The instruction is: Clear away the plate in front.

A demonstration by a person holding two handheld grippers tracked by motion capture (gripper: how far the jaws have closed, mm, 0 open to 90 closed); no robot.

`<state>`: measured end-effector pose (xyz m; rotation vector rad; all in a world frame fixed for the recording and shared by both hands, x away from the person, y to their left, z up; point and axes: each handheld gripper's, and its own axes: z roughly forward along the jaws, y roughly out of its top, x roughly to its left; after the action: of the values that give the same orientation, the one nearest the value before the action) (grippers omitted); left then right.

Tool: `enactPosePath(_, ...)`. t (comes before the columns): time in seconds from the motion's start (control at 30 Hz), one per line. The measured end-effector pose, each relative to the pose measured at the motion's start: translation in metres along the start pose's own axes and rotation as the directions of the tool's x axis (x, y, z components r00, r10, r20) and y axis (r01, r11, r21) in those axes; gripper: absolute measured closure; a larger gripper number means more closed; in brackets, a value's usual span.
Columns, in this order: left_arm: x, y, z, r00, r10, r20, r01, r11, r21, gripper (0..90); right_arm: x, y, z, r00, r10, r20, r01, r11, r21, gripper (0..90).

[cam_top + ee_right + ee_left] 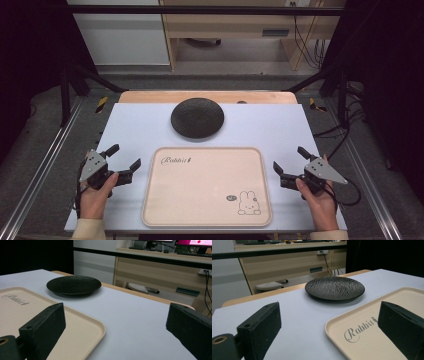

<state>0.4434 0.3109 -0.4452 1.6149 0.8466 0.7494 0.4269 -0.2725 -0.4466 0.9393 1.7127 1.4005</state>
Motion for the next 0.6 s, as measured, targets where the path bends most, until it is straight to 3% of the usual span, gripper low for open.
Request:
enactPosePath(0.2,-0.003,0.001,0.001,0.9994,0.032,-0.016,-0.033,0.9994,-0.008,2.9,0.001,0.0,0.0,1.0,-0.005,0.002,0.005,1.0,0.003,2.9)
enactPosePath(0.27,-0.006,0.003,0.002,0.9976,0.064,-0.026,-0.064,0.9977,-0.02,2.9,0.001,0.0,-0.001,1.0,-0.004,0.004,0.004,1.0,0.002,2.9)
enactPosePath(0.43,-0.008,0.013,0.016,0.9903,0.136,-0.029,-0.135,0.9907,0.013,2.8,0.001,0.001,-0.001,1.0,0.0,0.005,0.0,1.0,-0.005,2.8)
enactPosePath(0.53,-0.009,0.024,0.028,0.9806,0.196,-0.011,-0.195,0.9804,0.028,3.0,0.001,0.001,-0.001,1.0,0.0,0.003,0.0,1.0,-0.007,2.8)
enactPosePath(0.6,-0.008,0.032,0.038,0.9704,0.241,-0.009,-0.241,0.9699,0.036,2.7,0.001,0.001,-0.001,1.0,0.001,0.004,-0.001,1.0,-0.009,2.8)
